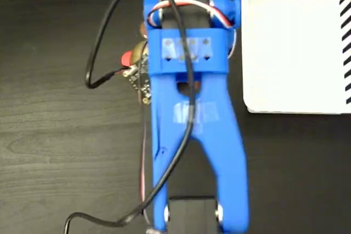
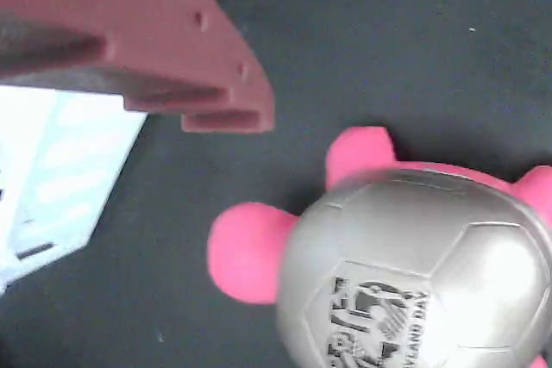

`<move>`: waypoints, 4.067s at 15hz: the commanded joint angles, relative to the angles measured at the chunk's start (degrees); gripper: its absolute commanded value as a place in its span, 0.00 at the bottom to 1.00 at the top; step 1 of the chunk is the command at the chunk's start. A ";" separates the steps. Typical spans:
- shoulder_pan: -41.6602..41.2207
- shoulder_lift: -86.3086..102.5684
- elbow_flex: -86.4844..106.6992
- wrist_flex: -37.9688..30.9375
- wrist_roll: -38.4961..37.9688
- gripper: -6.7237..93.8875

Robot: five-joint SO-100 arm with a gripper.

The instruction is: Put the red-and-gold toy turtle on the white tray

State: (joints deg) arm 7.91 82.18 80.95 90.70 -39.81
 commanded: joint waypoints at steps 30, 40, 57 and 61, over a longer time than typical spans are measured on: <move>-3.69 -16.08 1.58 -15.03 5.71 0.07; -4.57 13.62 -11.95 2.55 23.55 0.07; 23.73 -12.22 -26.81 -1.32 36.47 0.07; 23.91 -15.38 -26.46 -2.29 37.18 0.07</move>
State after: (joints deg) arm 31.29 64.69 57.92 88.77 -2.11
